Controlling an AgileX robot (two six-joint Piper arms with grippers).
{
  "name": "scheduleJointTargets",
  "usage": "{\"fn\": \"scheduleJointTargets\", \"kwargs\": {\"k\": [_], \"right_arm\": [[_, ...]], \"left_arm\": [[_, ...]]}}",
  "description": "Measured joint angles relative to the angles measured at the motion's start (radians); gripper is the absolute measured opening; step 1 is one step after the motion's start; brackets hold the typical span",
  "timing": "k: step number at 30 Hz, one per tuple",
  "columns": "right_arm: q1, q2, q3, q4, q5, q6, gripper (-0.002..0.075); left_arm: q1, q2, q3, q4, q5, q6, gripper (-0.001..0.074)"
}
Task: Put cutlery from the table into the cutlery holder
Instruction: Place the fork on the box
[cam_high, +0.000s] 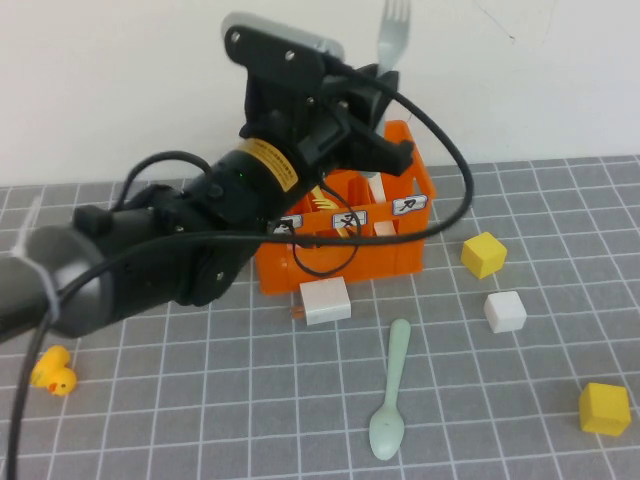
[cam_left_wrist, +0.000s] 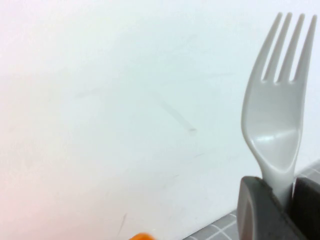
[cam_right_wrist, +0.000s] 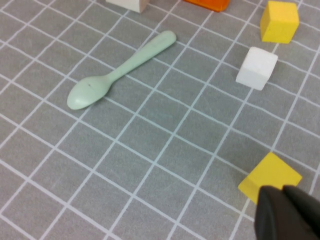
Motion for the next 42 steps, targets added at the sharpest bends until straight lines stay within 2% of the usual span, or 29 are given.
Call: {"fn": "scheduleJointTargets", "kwargs": {"k": [4,16,25,28,31,33,39,42], "right_arm": [[0.0,0.0,0.0,0.0,0.0,0.0,-0.0003],[0.0,0.0,0.0,0.0,-0.004,-0.002,-0.0003],[0.0,0.0,0.0,0.0,-0.005,-0.004,-0.0003],[0.0,0.0,0.0,0.0,-0.005,-0.004,-0.0003],[0.0,0.0,0.0,0.0,-0.005,-0.004,-0.0003],[0.0,0.0,0.0,0.0,-0.005,-0.004,-0.0003],[0.0,0.0,0.0,0.0,-0.005,-0.004,-0.0003],[0.0,0.0,0.0,0.0,-0.003,-0.004,-0.0003]], "left_arm": [[0.016,0.067,0.0,-0.081,-0.072,-0.004,0.0097],[0.043,0.237,0.0,-0.162,-0.332,0.019,0.0097],[0.045,0.28,0.0,-0.174,-0.328,0.057,0.0097],[0.045,0.282,0.0,-0.174,-0.313,0.075,0.0144],[0.045,0.282,0.0,-0.174,-0.312,0.078,0.0247],[0.045,0.282,0.0,-0.174,-0.312,0.078,0.0291],[0.045,0.274,0.0,-0.174,-0.31,0.103,0.0322],[0.045,0.222,0.0,-0.174,-0.257,0.138,0.0281]]}}
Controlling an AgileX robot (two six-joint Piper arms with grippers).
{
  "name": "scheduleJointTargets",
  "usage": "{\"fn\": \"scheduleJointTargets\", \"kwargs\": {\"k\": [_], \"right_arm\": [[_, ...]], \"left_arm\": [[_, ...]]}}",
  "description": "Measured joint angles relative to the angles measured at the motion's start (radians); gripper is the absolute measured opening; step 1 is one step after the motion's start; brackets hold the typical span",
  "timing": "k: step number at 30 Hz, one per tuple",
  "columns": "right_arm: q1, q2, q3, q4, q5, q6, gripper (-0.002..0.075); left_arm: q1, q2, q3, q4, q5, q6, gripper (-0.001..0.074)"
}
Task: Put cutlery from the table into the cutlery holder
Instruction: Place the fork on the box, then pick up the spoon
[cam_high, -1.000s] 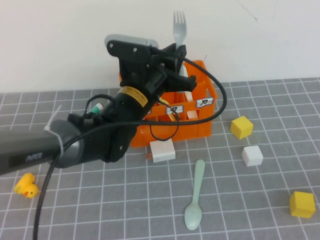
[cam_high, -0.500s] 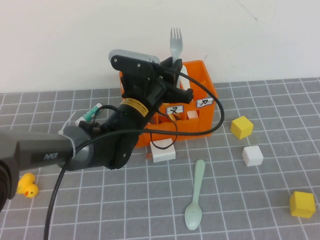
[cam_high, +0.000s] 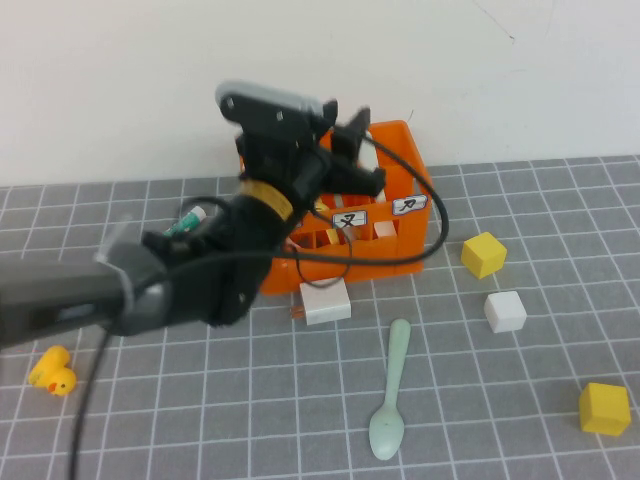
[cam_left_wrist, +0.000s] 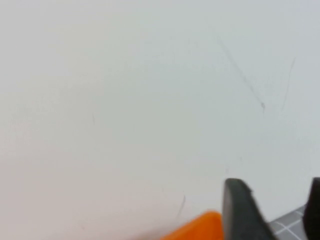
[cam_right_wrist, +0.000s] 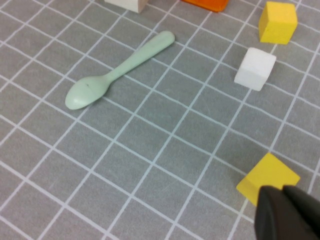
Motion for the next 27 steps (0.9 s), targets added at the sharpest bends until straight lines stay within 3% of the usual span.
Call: {"fn": "scheduleJointTargets", "kwargs": {"k": [4,9,17,23,27], "right_arm": [[0.0,0.0,0.0,0.0,0.0,0.0,-0.0003],[0.0,0.0,0.0,0.0,0.0,0.0,-0.0003],[0.0,0.0,-0.009,0.095,0.014,-0.112,-0.0003],[0.0,0.0,-0.021,0.128,0.088,-0.14,-0.0003],[0.002,0.026,-0.111,0.134,0.233,-0.109,-0.0003]], "left_arm": [[0.0,-0.134,0.0,-0.077,0.188,0.051,0.015],[0.019,-0.359,0.0,-0.278,0.514,0.266,0.0023],[0.046,-0.66,0.0,-0.297,0.992,0.392,0.0001],[0.046,-0.801,0.0,-0.134,1.382,0.368,0.0001],[0.046,-0.864,0.047,0.02,1.483,0.245,0.0001]]}}
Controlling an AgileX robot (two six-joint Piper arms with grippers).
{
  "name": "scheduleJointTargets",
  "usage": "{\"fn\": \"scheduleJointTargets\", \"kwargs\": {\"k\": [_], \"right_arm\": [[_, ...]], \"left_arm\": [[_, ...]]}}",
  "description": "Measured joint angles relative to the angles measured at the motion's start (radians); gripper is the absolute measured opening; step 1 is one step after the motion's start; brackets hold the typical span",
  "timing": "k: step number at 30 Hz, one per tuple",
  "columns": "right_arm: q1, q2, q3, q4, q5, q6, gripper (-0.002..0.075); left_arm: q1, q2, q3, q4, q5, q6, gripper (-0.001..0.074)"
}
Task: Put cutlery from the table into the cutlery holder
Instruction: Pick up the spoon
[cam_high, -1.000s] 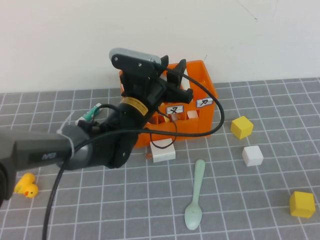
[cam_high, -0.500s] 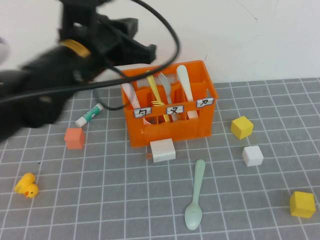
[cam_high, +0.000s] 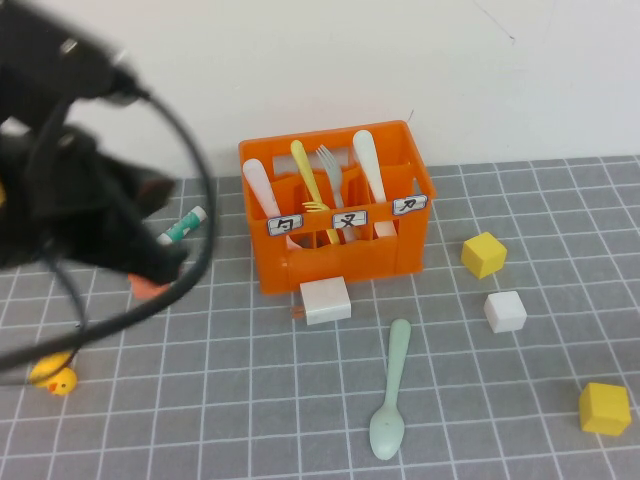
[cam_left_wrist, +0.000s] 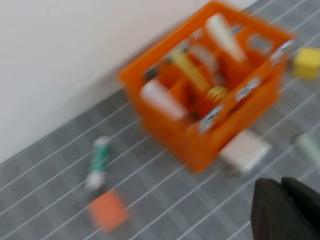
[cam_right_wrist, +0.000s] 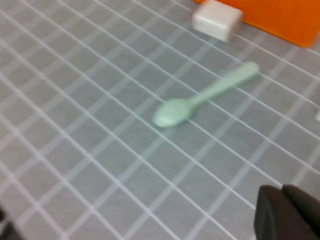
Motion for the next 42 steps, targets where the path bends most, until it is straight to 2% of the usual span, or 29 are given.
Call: {"fn": "scheduleJointTargets", "kwargs": {"k": [4,9,13,16,27,30,35,42], "right_arm": [[0.0,0.075,-0.131,0.0,0.102,0.05,-0.0003],[0.0,0.212,-0.275,-0.032,0.138,0.123,-0.0003],[0.021,0.335,-0.319,-0.081,0.136,0.167,-0.0003],[0.094,0.429,-0.33,-0.173,0.121,0.228,-0.0003],[0.6,0.668,-0.405,-0.581,-0.161,0.732,-0.0003],[0.699,0.773,-0.469,-0.648,-0.183,0.81,-0.0003],[0.765,0.959,-0.56,-0.673,-0.284,0.841,-0.0003],[0.776,1.148,-0.631,-0.632,-0.366,0.835,-0.0003]], "left_arm": [[0.0,-0.088,0.089,0.226,0.0,-0.22,0.0001],[0.0,-0.217,0.26,0.534,-0.002,-0.602,0.0001],[0.0,-0.328,0.395,0.616,-0.008,-0.766,0.0],[0.0,-0.434,0.495,0.623,-0.017,-0.841,0.0],[0.0,-0.669,0.693,0.49,-0.068,-0.885,0.0],[0.0,-0.689,0.721,0.471,-0.121,-0.885,0.0],[0.0,-0.697,0.721,0.469,-0.158,-0.881,0.0],[0.0,-0.697,0.721,0.478,-0.16,-0.879,0.0]]}}
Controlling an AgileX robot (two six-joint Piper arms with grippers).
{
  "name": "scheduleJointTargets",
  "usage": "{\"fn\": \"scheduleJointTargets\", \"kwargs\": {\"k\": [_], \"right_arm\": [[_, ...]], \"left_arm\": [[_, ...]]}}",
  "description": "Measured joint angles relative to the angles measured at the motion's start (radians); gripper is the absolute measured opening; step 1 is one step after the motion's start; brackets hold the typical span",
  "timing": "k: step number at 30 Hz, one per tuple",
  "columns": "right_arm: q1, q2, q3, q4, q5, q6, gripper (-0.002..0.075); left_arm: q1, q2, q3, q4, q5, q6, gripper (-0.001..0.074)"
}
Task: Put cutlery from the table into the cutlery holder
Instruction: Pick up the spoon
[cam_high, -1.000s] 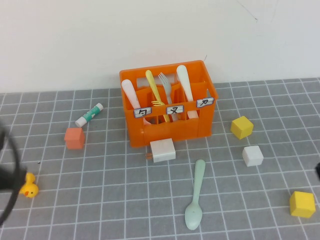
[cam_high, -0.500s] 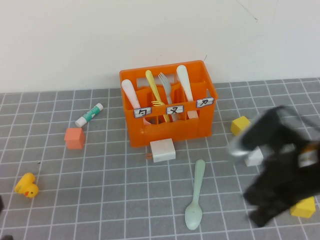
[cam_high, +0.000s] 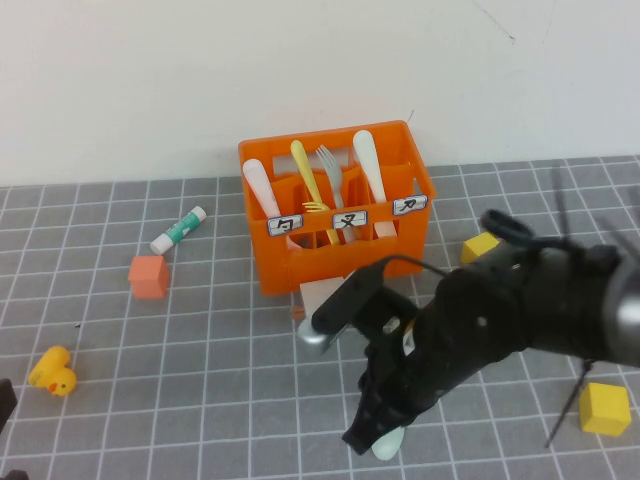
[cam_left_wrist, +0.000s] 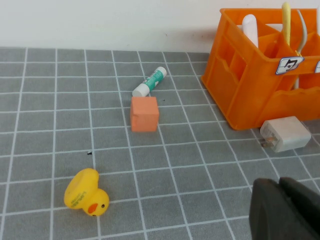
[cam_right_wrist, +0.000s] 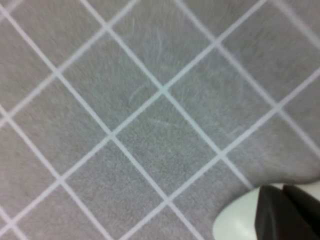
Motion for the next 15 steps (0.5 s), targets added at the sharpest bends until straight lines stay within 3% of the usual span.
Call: {"fn": "scheduleJointTargets", "kwargs": {"k": [10,15], "right_arm": [[0.0,0.078,-0.004,0.049,0.056,-0.057,-0.0003],[0.0,0.079,-0.004,-0.054,0.165,-0.037,-0.0003]], "left_arm": [[0.0,0.0,0.0,0.002,0.0,0.0,0.0],[0.0,0.0,0.0,0.002,0.0,0.0,0.0]]}}
